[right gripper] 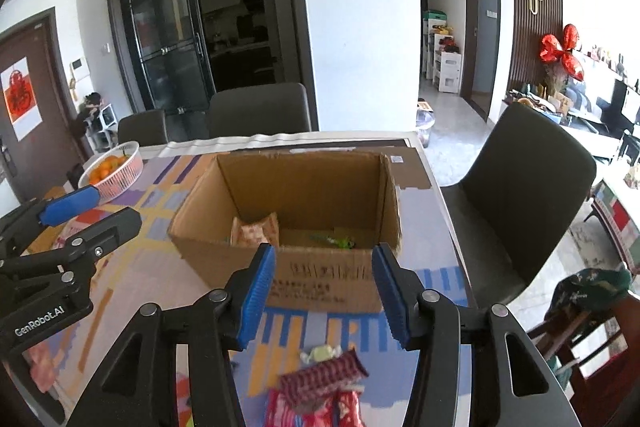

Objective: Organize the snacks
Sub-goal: 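Move both tools back over the remaining snacks on the table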

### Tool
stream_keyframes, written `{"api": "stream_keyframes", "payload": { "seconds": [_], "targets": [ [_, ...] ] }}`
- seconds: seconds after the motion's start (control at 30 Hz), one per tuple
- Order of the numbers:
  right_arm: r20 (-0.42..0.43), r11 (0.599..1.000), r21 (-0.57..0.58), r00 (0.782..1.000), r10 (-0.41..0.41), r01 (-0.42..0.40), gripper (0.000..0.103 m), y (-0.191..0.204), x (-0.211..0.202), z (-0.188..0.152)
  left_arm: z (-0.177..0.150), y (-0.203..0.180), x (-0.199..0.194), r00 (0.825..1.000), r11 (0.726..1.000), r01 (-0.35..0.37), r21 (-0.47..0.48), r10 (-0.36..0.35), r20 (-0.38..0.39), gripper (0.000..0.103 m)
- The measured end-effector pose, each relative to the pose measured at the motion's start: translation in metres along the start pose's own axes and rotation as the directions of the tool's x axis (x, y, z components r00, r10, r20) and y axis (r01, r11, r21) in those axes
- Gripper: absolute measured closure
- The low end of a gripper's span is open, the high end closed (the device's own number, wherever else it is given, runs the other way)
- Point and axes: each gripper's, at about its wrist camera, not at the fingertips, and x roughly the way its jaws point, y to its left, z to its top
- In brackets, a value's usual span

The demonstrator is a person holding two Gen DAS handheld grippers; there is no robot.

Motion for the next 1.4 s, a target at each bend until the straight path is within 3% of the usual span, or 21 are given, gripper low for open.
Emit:
{"api": "stream_keyframes", "payload": {
  "seconds": [0.2, 0.57, 0.83, 1.07, 1.4],
  "targets": [
    [-0.012, 1.000, 0.005, 1.000, -0.022, 0.022, 0.052, -0.002, -0.010, -0.027, -0.027, -0.003, -0.001, 0.999, 1.000, 0.003, 0.002, -0.003, -0.053, 0.032],
    [-0.128, 0.998, 0.054, 0.991, -0.027, 0.034, 0.052, -0.014, 0.001, -0.079, -0.080, -0.015, 0.012, 0.986, 1.000, 0.011, -0.016, -0.013, -0.166, 0.032],
    [-0.224, 0.996, 0.079, 0.974, -0.021, 0.039, 0.052, -0.017, 0.022, -0.113, -0.109, -0.017, 0.037, 0.961, 0.999, 0.030, -0.045, -0.041, -0.272, 0.032],
    [-0.283, 0.996, 0.074, 0.959, -0.031, 0.054, 0.052, -0.018, 0.041, -0.134, -0.137, -0.016, 0.066, 0.927, 0.997, 0.027, -0.076, -0.053, -0.372, 0.032],
    [-0.348, 0.993, 0.076, 0.936, -0.060, 0.092, 0.052, -0.025, 0.065, -0.154, -0.162, -0.018, 0.092, 0.889, 0.995, 0.033, -0.090, -0.071, -0.452, 0.032]
  ]
}}
